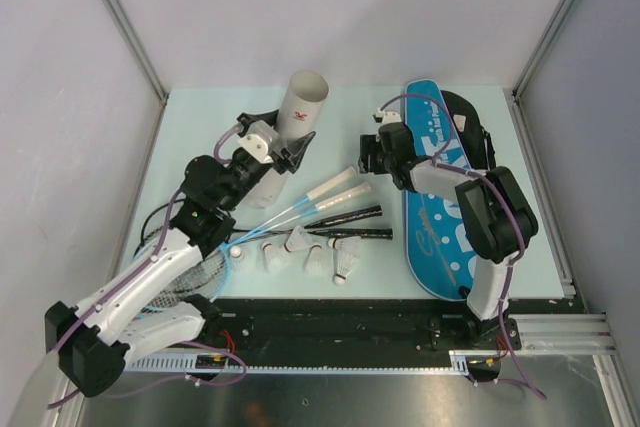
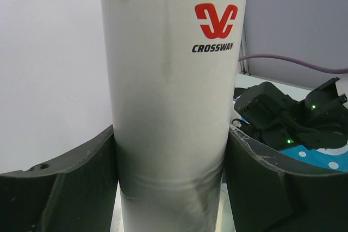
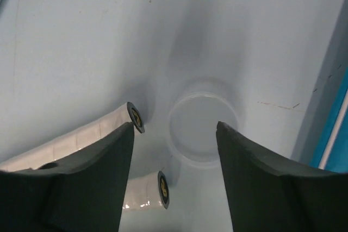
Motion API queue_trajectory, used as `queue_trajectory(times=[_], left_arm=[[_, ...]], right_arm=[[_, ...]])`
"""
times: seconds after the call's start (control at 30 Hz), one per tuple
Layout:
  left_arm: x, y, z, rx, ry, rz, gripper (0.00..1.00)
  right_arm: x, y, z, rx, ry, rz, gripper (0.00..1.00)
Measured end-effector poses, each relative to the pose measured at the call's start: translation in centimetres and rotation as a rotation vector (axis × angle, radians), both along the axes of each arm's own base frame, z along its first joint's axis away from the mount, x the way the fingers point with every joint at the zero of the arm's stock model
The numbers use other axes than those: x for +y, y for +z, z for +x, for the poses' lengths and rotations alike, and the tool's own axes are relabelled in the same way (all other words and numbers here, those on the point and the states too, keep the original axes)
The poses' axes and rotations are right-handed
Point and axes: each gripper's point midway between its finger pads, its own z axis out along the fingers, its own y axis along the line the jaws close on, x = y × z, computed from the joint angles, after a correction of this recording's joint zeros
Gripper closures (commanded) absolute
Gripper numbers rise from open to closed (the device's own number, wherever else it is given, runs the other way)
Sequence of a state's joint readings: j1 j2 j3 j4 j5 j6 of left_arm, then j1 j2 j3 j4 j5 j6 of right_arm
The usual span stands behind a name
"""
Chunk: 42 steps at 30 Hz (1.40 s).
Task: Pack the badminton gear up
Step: Place the lid at the center of the board, then pick up the shuttlecock at the center of the board.
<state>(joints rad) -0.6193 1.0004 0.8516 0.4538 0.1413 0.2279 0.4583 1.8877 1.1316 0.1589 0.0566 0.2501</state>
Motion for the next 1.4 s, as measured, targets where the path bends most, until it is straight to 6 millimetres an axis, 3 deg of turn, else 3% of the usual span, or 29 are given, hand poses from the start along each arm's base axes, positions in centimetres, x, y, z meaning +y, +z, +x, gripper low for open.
queue_trajectory(times=[0.1,0.17,0.23,0.33,0.4,0.47,0.57,0.67,0.87,1.03,1.23,1.3,1.33,1.4], left_arm=[[0.2,0.3,-0.5,-0.007,-0.005,-0.010,0.65],[0.3,0.3,-0.7,-0.005,-0.007,-0.014,0.64],[0.6,0.1,-1.0,-0.002,-0.007,-0.012,0.64],[1.1,0.2,-1.6,0.002,-0.003,-0.008,0.63],[1.5,0.5,-2.1,-0.001,0.000,-0.008,0.63],[2.0,0.9,-2.6,-0.009,0.005,-0.008,0.63],[2.7,1.5,-3.5,-0.024,0.011,-0.011,0.63],[3.4,2.1,-4.1,-0.047,0.022,-0.019,0.63],[3.4,1.7,-4.1,-0.038,0.026,-0.004,0.63],[3.2,0.7,-3.8,-0.014,0.025,0.014,0.63],[3.0,0.0,-3.5,0.002,0.025,0.026,0.64],[2.9,-0.1,-3.4,0.007,0.025,0.029,0.64],[2.9,-0.2,-3.4,0.008,0.025,0.031,0.64],[2.8,-0.4,-3.2,0.013,0.025,0.034,0.64]], right_arm=[[0.2,1.1,-0.6,0.013,0.010,-0.033,0.22],[0.7,2.3,-2.3,0.034,0.035,-0.052,0.20],[2.1,4.5,-4.9,0.047,0.092,-0.040,0.18],[6.4,9.3,-10.0,0.030,0.280,0.132,0.18],[8.9,11.3,-13.6,0.040,0.409,0.250,0.18],[11.0,11.9,-16.4,0.073,0.523,0.347,0.20],[13.3,10.2,-19.1,0.166,0.624,0.411,0.23],[15.3,6.9,-21.2,0.264,0.679,0.411,0.29],[17.0,2.6,-22.4,0.344,0.706,0.400,0.41],[18.0,1.4,-22.6,0.358,0.713,0.421,0.48],[19.1,1.5,-23.1,0.356,0.735,0.458,0.62],[19.3,1.7,-23.1,0.353,0.736,0.465,0.71],[19.4,1.8,-23.0,0.348,0.737,0.468,0.83],[19.4,1.7,-22.9,0.346,0.734,0.470,0.94]])
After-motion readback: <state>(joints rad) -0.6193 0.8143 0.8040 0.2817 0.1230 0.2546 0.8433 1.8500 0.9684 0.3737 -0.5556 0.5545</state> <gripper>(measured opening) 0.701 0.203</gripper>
